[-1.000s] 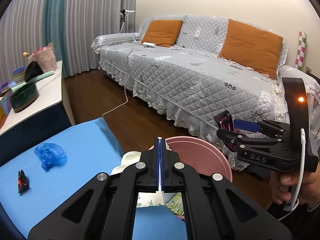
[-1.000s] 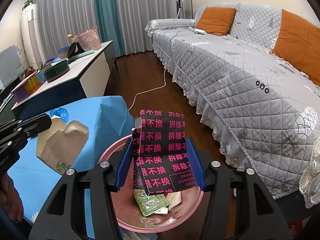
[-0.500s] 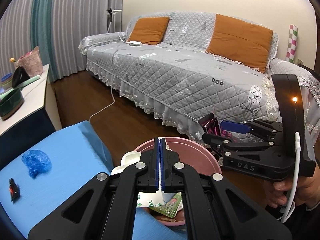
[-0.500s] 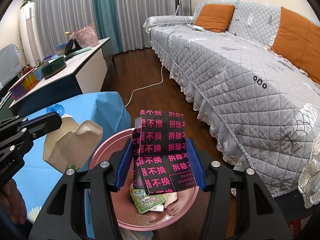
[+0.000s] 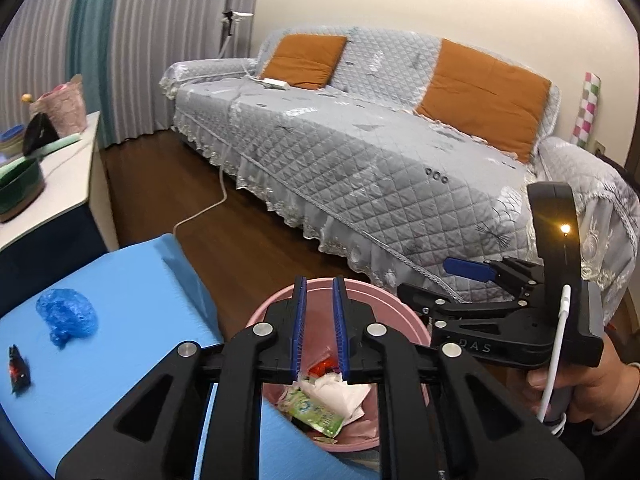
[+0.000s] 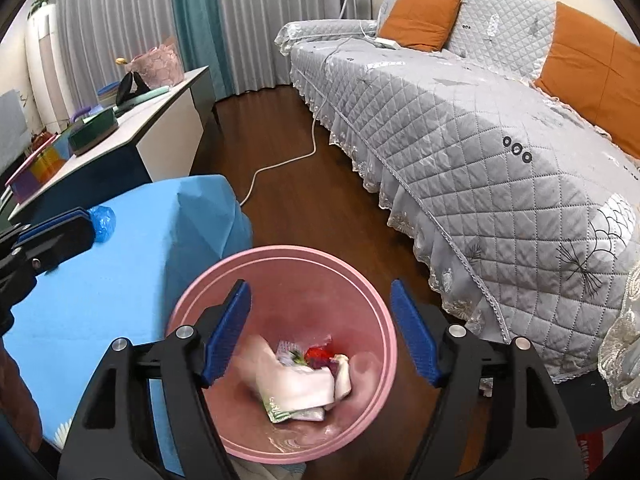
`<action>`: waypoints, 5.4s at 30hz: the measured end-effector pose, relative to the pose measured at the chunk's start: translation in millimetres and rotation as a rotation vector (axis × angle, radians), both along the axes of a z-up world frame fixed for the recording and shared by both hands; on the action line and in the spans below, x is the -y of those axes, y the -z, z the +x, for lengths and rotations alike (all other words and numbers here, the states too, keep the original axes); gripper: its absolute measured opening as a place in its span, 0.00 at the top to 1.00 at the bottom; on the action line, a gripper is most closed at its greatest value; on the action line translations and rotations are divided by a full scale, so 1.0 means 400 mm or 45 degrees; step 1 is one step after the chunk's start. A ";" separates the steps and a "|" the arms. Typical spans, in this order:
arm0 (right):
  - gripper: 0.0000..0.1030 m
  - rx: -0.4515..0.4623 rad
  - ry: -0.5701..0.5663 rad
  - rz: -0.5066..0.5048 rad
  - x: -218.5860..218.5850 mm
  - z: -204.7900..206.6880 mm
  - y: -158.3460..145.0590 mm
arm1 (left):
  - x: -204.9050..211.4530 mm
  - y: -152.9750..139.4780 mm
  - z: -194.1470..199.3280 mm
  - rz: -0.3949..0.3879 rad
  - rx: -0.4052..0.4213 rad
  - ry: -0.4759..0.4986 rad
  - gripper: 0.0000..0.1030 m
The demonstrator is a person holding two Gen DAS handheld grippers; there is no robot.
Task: Collect trash
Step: 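Open both tools to drop the bag and packet into the bucket, then move both tools back over the table toward the remaining trash, then grasp the red-black wrapper with left tool while right tool grasps blue plastic bag, then carry the red-black wrapper and blue bag with both tools over the pink bucket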
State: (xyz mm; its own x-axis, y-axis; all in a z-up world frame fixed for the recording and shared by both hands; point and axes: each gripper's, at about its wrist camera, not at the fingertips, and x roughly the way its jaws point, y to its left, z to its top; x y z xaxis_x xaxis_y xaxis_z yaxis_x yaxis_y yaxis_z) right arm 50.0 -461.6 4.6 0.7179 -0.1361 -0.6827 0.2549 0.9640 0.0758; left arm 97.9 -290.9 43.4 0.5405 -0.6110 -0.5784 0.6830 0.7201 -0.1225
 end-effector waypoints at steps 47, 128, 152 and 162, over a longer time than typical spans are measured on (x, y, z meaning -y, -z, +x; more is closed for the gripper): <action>0.59 0.268 -0.451 0.040 -0.546 0.208 -0.073 | -0.810 0.106 0.217 -0.021 -0.198 -0.953 0.87; 0.99 0.174 -0.449 0.058 -0.398 0.054 -0.143 | -0.678 0.200 0.319 0.159 -0.248 -0.957 0.62; 0.99 0.222 -0.292 -0.003 -0.292 -0.047 -0.141 | -0.531 0.040 0.133 0.044 -0.092 -0.779 0.62; 0.99 0.201 -0.197 -0.004 -0.222 -0.060 -0.127 | -0.416 0.008 0.105 0.010 -0.060 -0.643 0.62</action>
State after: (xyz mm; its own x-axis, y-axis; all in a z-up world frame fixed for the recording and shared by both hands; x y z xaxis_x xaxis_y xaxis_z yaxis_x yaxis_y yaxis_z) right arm 26.2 -372.6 55.2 0.8285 -0.0178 -0.5597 0.0888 0.9910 0.0999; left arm 139.9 -124.6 40.3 0.7406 -0.2755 -0.6129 0.2427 0.9602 -0.1384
